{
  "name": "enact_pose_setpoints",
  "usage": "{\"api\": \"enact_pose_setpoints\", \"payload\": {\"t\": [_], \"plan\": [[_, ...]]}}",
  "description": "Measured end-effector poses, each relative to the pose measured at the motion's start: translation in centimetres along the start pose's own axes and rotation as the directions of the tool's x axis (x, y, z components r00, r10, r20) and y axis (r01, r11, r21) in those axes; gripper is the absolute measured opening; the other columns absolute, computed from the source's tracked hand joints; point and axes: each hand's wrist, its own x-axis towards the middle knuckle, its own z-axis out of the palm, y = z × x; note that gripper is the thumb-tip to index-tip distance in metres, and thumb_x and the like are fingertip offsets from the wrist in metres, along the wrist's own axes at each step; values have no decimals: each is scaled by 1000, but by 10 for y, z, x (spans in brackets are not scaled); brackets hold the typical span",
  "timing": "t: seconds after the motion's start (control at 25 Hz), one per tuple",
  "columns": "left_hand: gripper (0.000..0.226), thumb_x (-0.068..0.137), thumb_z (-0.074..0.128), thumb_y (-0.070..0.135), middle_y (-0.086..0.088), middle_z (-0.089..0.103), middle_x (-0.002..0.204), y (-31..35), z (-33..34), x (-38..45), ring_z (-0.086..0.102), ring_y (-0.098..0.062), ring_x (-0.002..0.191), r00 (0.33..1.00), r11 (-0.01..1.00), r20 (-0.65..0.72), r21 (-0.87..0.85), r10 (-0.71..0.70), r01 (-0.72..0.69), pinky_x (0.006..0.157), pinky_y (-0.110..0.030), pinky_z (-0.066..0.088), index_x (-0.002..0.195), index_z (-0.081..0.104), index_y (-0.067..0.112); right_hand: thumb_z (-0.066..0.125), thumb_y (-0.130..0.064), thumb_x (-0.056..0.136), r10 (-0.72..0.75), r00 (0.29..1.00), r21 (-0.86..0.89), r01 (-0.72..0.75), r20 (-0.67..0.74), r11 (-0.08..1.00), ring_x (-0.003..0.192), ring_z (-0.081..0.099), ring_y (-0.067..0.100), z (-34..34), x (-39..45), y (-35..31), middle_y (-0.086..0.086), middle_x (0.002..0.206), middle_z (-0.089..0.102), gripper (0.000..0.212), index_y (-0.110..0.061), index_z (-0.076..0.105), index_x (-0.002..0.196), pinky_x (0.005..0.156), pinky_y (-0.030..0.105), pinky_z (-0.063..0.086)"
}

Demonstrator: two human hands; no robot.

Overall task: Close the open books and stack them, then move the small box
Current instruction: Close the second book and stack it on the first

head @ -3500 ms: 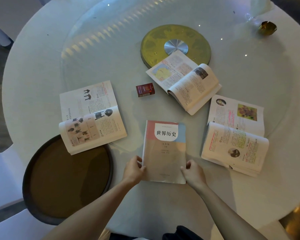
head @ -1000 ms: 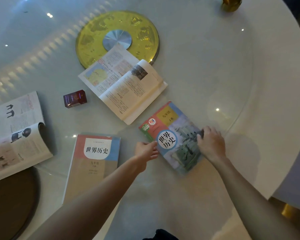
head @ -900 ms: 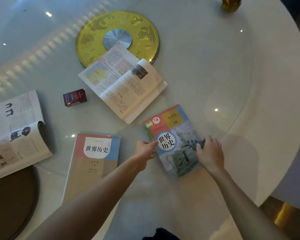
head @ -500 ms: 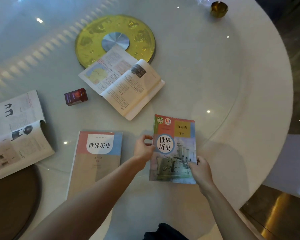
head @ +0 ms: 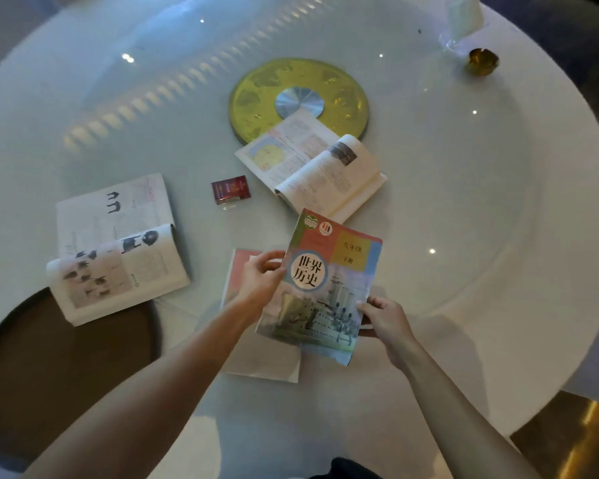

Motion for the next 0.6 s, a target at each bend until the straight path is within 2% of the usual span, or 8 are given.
{"api": "enact_pose_setpoints", "payload": {"t": [0.08,0.12,0.2,0.24,0.32,0.36,0.48,0.6], "plan": [[23,96,64,3,-12,75,105,-8,-30,-8,72,-26,92,999,999,-28,-43,-21,20,54,-18,55,113,70,18,60,-15,101,-8,1000,-45,9,24,999,72,73,28,31,-2,3,28,98,76,29,13,67,101,74,51,63],[25,96,63,2,-12,75,106,-14,-42,-12,72,-26,95,998,997,-40,-67,-41,39,64,-23,60,114,70,17,61,-14,101,-22,999,-70,24,31,997,73,72,28,45,-3,3,28,96,76,26,10,68,98,74,52,63],[29,95,63,-2,-15,75,112,-31,-65,-13,72,-29,104,993,992,-81,-98,-88,80,88,-38,61,121,70,9,62,-11,100,-37,999,-126,42,38,991,67,69,23,71,-6,1,20,87,74,17,0,69,90,62,42,62],[31,95,63,-3,-15,75,113,-39,-73,-12,72,-30,105,988,990,-106,-105,-108,97,93,-42,59,123,69,6,61,-11,100,-36,999,-160,42,41,986,65,68,21,80,-7,1,16,86,72,16,-2,68,89,56,36,58],[34,94,63,-4,-13,75,109,-53,-86,-12,72,-27,100,980,990,-153,-76,-130,120,89,-39,59,126,69,5,61,-11,100,-23,999,-229,33,48,973,66,70,23,95,-6,5,18,88,72,15,-3,66,88,53,32,55],[36,93,64,-2,-11,76,110,-59,-92,-12,72,-25,99,978,992,-167,-30,-122,119,86,-38,60,127,69,8,61,-13,99,-22,999,-263,33,46,964,69,71,26,103,-6,8,20,90,73,16,-4,64,87,55,35,58],[38,95,63,6,-3,77,113,-70,-103,-10,72,-17,93,988,972,-151,228,-20,55,78,-38,62,131,69,18,63,-21,93,-49,999,-415,37,-17,909,80,72,31,119,-6,17,11,87,72,14,-11,59,84,72,51,63],[41,96,64,17,-3,71,117,-76,-109,-4,71,-18,93,995,860,-52,507,87,-49,73,-35,63,137,64,21,64,-24,90,-88,994,-526,42,-62,849,75,66,24,125,-9,17,1,83,69,13,-15,57,85,72,44,56]]}}
